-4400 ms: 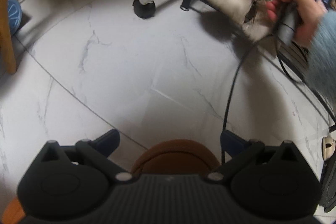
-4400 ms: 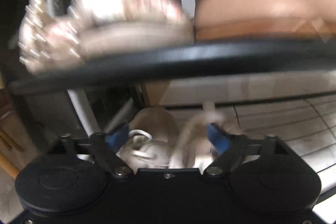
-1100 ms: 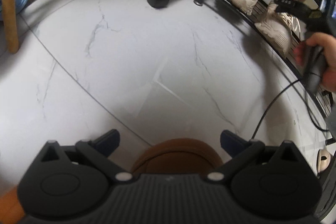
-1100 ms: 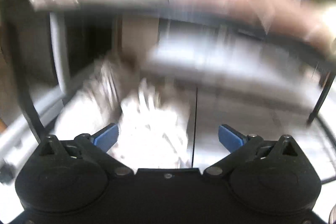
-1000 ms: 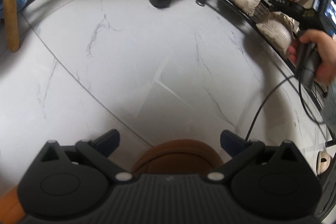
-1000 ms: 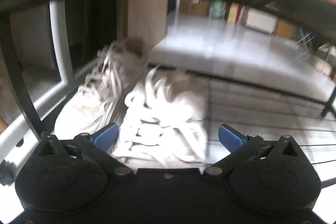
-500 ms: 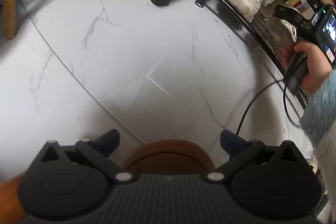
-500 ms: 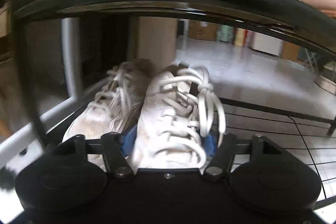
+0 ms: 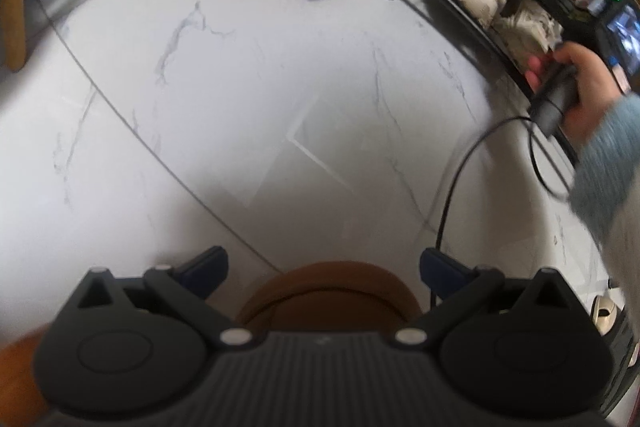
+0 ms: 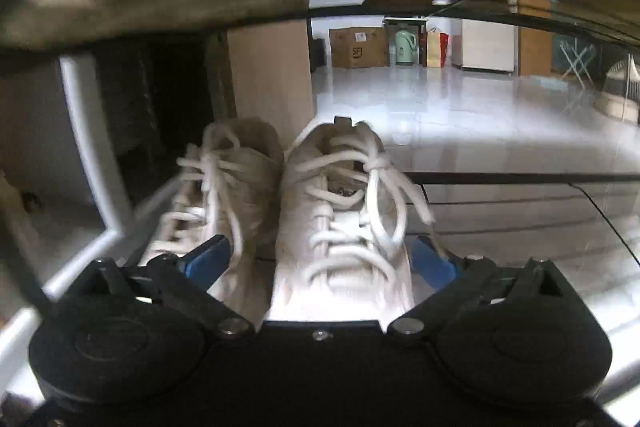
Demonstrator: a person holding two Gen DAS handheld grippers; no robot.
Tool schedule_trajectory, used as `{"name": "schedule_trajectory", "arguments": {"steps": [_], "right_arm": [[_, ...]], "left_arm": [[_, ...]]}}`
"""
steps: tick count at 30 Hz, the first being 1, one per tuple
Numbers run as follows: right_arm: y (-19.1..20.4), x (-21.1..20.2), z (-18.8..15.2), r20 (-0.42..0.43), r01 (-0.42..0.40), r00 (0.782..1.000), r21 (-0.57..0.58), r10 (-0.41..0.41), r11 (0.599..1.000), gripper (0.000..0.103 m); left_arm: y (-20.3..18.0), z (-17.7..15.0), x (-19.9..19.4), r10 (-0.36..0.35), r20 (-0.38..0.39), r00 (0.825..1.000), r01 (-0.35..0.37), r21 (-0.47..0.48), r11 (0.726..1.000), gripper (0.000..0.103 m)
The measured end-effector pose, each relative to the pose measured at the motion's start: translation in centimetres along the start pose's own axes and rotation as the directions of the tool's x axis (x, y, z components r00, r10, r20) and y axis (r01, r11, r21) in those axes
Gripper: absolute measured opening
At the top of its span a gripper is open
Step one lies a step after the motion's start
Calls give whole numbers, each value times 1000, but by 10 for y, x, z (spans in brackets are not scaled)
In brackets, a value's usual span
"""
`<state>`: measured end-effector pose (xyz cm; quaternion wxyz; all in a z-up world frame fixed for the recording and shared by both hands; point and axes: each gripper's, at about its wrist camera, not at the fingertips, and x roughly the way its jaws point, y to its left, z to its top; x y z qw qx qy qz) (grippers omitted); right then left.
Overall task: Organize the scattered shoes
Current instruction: 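Open the right tool and withdraw it from the sneakers on the shelf, then move the left tool toward the black slipper on the floor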
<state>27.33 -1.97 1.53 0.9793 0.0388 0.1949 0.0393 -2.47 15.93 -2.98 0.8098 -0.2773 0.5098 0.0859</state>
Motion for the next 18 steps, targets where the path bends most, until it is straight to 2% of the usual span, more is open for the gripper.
{"name": "schedule_trajectory", "arguments": {"steps": [1,4,6,8,9,10,11,12,14,15,16,17,18], "right_arm": [[-3,-14,-1,-2,-1,1000,6,1,1000,103],[-23,-90,-10,-26,0,1000,54,2,999,103],[-45,-158,-9,-49,18,999,105,-13,994,103],[-62,-233,-9,-83,100,992,122,-90,987,103],[-66,-247,-11,-85,119,990,127,-109,985,103],[-79,-287,-13,-92,189,980,160,-176,969,103],[-81,-295,-16,-92,206,977,171,-193,964,103],[-92,-329,-22,-66,267,964,241,-259,933,103],[-105,-370,-37,21,312,940,348,-340,884,103],[-111,-393,-51,92,345,906,408,-414,845,103],[-114,-400,-56,105,367,887,428,-449,826,103],[-122,-398,-55,61,433,860,437,-507,788,103],[-124,-395,-54,65,452,849,423,-524,785,103]], "left_arm": [[0,-1,-1,-3,3,1000,3,4,1000,102],[-5,-3,-7,-22,30,999,20,43,999,102],[-8,-3,-11,-41,50,998,37,69,997,102],[-11,-5,-18,-66,82,994,58,101,993,102],[-12,-6,-20,-74,92,993,63,112,992,102],[-14,-8,-23,-88,110,990,74,129,989,102],[-16,-11,-26,-108,126,986,88,157,984,102],[-19,-15,-28,-129,139,982,102,187,977,102],[-26,-22,-31,-152,159,976,108,258,960,102],[-30,-26,-33,-163,167,972,109,293,950,102],[-35,-29,-34,-168,184,969,98,338,936,102],[-40,-31,-34,-162,202,966,77,374,924,102],[-44,-34,-35,-150,223,963,50,397,916,102]]}}
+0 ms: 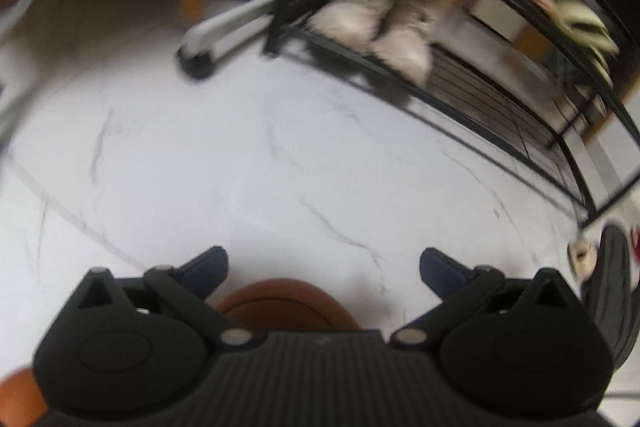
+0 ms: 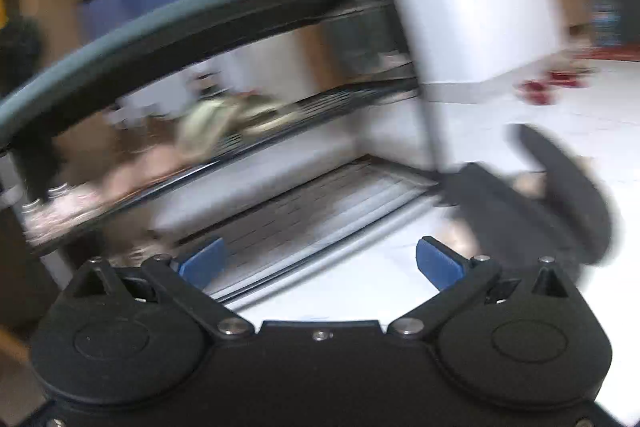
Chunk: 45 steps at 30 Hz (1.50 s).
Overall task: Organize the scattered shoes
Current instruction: 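Move the left tool toward the black slipper on the floor, then close the left tool on the black slipper's sole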
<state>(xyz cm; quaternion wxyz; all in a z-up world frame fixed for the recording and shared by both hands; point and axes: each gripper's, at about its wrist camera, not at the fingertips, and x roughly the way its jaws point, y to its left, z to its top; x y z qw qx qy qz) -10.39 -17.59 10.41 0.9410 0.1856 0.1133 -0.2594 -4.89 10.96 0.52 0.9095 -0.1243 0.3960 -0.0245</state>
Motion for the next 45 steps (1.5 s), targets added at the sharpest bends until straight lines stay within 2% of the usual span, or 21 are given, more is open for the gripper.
{"name": "schedule_trajectory", "arguments": {"steps": [3,6,8,10,14,20,22,24,27,28,30,31,32,34,36,37,39,41,42,43,45], "right_arm": [[2,8,0,49,24,999,-54,-21,998,103],[10,16,-10,73,18,997,-85,-12,996,103],[17,30,-22,36,-2,999,-136,7,991,103],[17,39,-29,4,19,1000,-155,-19,988,103],[18,54,-28,-33,36,999,-115,-40,993,103],[15,51,-23,9,15,1000,-68,-15,998,103],[12,58,-26,-30,29,999,-49,-30,998,103],[8,66,-29,-69,76,995,-42,-79,996,103],[1,70,-25,-86,119,989,-9,-119,993,103],[0,69,-23,-85,119,989,6,-118,993,103],[-6,59,-14,-64,85,995,80,-80,993,103],[-11,52,-8,-58,39,998,137,-32,990,103],[-17,47,-5,-53,-4,999,184,14,983,103],[-23,42,-5,-27,-48,998,232,56,971,103],[-23,36,-3,1,-43,999,213,44,976,103],[-23,32,-1,24,-44,999,201,40,979,103],[-23,23,2,71,-43,997,175,31,984,103],[-15,3,0,190,-107,978,116,83,988,103],[-10,-8,-1,249,-137,962,83,113,987,103],[-6,-18,-3,306,-165,941,48,143,985,103],[2,-39,-5,413,-215,887,-28,207,976,103]], "left_arm": [[-9,-2,-1,27,18,999,-28,44,999,102],[-18,-4,4,45,-7,999,-44,83,996,102],[-25,-6,8,65,-21,998,-62,115,991,102],[-31,-7,11,87,-32,996,-82,151,985,102],[-33,-10,11,105,-43,994,-96,170,981,102],[-35,-10,15,106,-64,992,-94,175,980,102],[-42,-10,14,108,-46,993,-95,218,971,102],[-51,-10,14,110,-31,993,-98,261,960,102],[-64,-6,17,93,-33,995,-80,297,952,102],[-72,-2,22,63,-50,997,-45,308,950,102],[-88,7,35,-5,-97,995,36,321,946,102],[-96,12,41,-38,-121,992,76,326,942,102],[-102,16,46,-57,-128,990,96,327,940,102],[-117,24,57,-78,-132,988,117,316,941,102],[-137,36,71,-91,-134,987,126,285,950,102],[-155,43,81,-132,-137,982,165,275,947,102],[-175,47,90,-178,-135,975,212,298,931,102],[-213,46,104,-230,-146,962,270,379,885,102],[-220,45,106,-240,-154,958,282,395,874,102],[-235,40,112,-265,-177,948,317,425,848,102],[-270,23,123,-317,-239,918,396,487,778,102]]}}
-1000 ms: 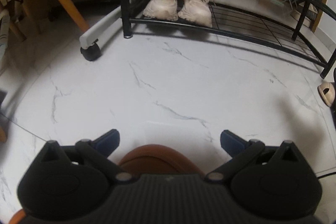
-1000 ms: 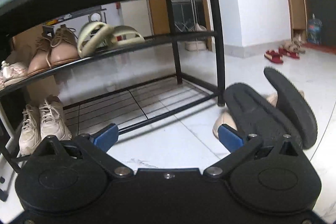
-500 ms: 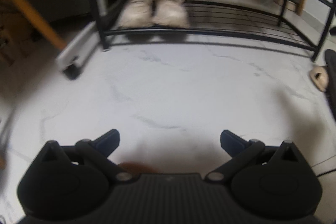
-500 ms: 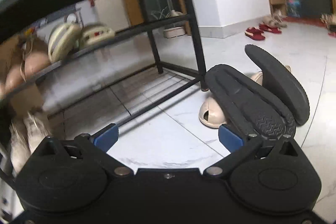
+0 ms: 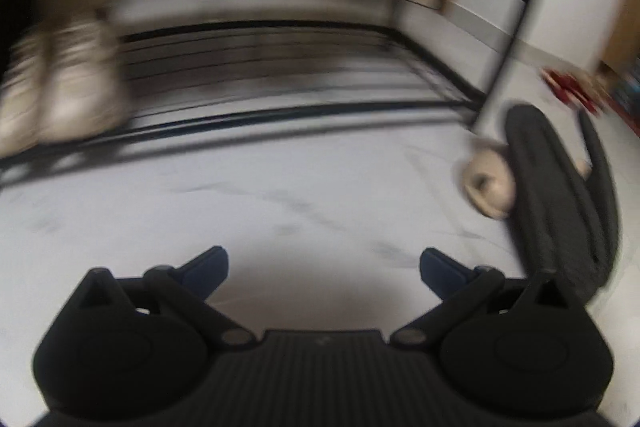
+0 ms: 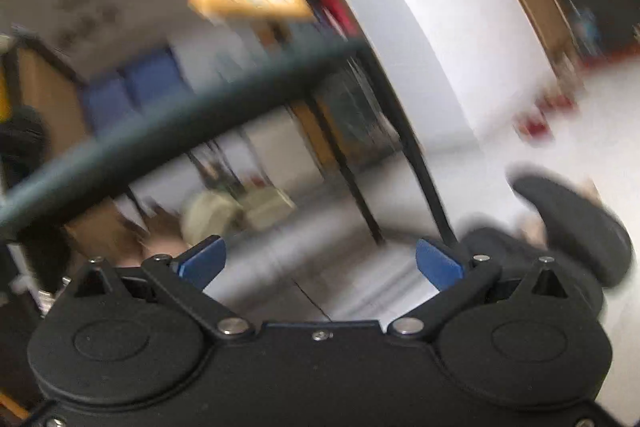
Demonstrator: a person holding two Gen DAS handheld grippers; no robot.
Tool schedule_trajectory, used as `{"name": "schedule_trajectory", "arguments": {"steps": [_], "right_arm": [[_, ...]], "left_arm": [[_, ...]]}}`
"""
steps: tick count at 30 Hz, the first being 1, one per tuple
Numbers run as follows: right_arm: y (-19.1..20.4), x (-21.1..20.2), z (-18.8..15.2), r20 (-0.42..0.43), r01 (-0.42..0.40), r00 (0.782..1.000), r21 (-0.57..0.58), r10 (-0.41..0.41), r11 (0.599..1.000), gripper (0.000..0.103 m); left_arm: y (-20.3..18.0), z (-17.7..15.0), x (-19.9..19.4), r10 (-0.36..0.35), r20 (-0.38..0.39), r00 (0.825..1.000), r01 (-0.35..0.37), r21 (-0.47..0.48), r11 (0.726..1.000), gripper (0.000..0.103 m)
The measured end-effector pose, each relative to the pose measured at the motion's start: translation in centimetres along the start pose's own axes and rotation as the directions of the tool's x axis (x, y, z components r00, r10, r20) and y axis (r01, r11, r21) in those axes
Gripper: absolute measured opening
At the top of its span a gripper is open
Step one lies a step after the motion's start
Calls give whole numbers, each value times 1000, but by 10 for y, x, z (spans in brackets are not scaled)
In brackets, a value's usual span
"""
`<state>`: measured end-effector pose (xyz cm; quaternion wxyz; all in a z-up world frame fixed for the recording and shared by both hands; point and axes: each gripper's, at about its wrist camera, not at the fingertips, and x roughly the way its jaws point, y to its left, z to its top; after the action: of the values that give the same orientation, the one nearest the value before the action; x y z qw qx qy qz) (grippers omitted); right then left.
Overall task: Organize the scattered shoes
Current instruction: 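Close the left tool on the black slipper's sole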
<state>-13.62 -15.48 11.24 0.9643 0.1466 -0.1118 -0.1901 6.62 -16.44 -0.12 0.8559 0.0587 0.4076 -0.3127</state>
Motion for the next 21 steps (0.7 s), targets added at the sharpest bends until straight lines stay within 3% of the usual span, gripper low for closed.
{"name": "schedule_trajectory", "arguments": {"steps": [2,6,10,13,17,21], "right_arm": [[10,-11,0,85,-75,993,-45,78,996,103],[17,-16,-4,152,-188,968,-94,200,978,103],[18,-9,-13,155,-110,977,-237,150,965,103],[12,-4,-11,173,-39,982,-236,81,971,103],[10,5,-19,169,13,985,-269,34,963,103],[13,7,-31,200,33,979,-340,38,940,103]], "left_arm": [[-24,0,16,-42,-20,999,43,47,998,102],[-61,-10,38,-146,-36,989,146,-4,989,102],[-87,-18,56,-221,30,975,220,34,975,102],[-99,-15,67,-241,53,969,238,57,970,102],[-105,-8,79,-302,112,947,298,50,953,102],[-107,-6,97,-375,78,924,377,-12,926,102]]}}
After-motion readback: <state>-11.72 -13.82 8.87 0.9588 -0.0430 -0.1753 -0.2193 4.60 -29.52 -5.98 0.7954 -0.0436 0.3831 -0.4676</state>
